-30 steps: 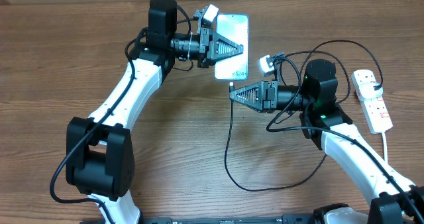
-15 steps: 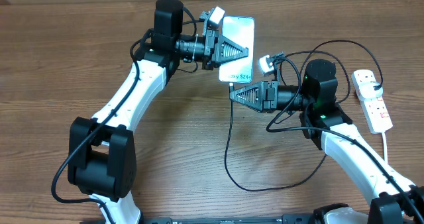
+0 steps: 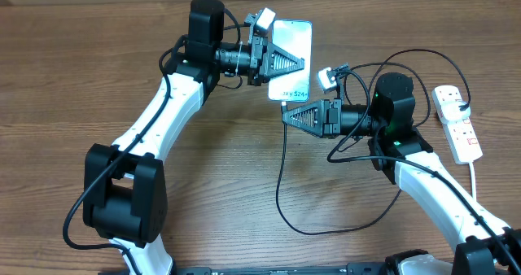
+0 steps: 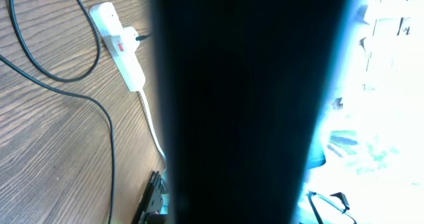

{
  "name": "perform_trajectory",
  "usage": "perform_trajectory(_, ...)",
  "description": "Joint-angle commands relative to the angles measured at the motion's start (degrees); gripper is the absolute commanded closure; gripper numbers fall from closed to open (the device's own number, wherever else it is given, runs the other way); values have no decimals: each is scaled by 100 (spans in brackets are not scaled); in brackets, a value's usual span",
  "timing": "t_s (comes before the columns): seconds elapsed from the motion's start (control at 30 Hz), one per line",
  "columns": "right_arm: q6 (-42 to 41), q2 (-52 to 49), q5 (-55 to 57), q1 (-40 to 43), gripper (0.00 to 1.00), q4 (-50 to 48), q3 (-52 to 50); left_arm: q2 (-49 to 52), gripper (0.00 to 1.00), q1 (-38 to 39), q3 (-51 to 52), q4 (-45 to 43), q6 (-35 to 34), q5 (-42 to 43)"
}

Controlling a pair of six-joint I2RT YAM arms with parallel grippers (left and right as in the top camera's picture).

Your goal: Plug charger to phone and switch on socket

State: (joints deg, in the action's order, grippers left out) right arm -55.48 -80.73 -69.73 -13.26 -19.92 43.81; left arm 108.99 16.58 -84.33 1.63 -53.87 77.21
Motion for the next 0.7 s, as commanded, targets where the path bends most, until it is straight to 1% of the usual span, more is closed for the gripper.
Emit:
perform_trajectory(0.0, -28, 90, -83, -22, 96, -63, 109, -186, 96, -116, -48, -61, 111, 214)
perform_trajectory(0.67, -31, 90, 70, -17, 96, -63, 109, -186, 96, -118, -48, -59, 111, 367)
